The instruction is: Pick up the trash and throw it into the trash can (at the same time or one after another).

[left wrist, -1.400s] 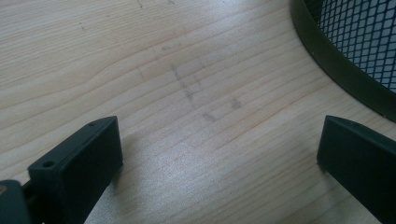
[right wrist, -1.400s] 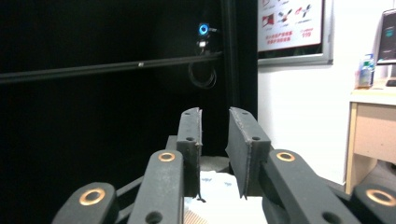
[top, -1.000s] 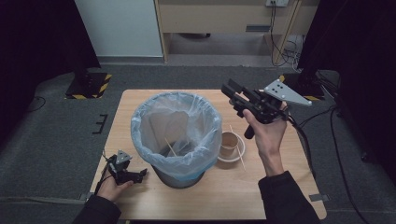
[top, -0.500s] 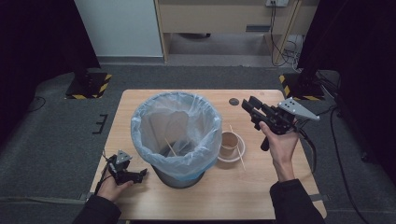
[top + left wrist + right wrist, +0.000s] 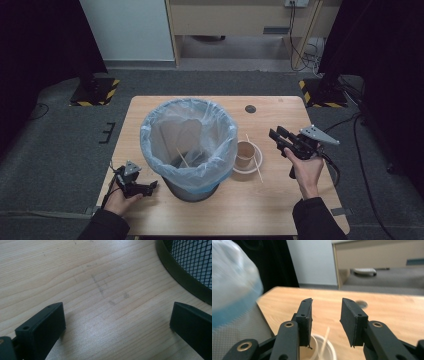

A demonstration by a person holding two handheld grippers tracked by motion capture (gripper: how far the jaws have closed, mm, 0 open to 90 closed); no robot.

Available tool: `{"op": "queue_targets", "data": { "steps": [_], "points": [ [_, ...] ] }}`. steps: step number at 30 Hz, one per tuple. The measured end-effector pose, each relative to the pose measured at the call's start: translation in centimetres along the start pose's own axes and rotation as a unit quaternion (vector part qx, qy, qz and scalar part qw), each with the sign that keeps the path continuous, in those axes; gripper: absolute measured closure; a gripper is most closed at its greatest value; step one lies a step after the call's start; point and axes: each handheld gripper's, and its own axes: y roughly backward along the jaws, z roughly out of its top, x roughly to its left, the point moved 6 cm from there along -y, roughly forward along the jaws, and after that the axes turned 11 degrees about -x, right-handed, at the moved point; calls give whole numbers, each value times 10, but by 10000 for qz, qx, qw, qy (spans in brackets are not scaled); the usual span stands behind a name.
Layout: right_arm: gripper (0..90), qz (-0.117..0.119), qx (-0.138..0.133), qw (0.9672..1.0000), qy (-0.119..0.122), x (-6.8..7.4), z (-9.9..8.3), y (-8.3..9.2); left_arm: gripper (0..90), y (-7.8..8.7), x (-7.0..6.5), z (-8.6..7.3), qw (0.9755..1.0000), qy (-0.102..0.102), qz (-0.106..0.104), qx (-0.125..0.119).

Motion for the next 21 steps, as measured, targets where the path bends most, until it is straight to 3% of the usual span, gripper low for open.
{"op": "queue_targets", "data": {
  "steps": [6, 12, 21],
  "points": [
    [614, -173, 363, 9992, -37, -11, -29, -2, 0, 0, 0, 0, 10000, 2, -2, 2],
    [661, -87, 906, 9957, 150, -5, -56, -11, 0, 0, 0, 0, 10000, 0, -2, 3],
    [682, 49, 1260, 9917, 234, 6, -76, -14, 0, 0, 0, 0, 10000, 1, -2, 2]
  ]
}}
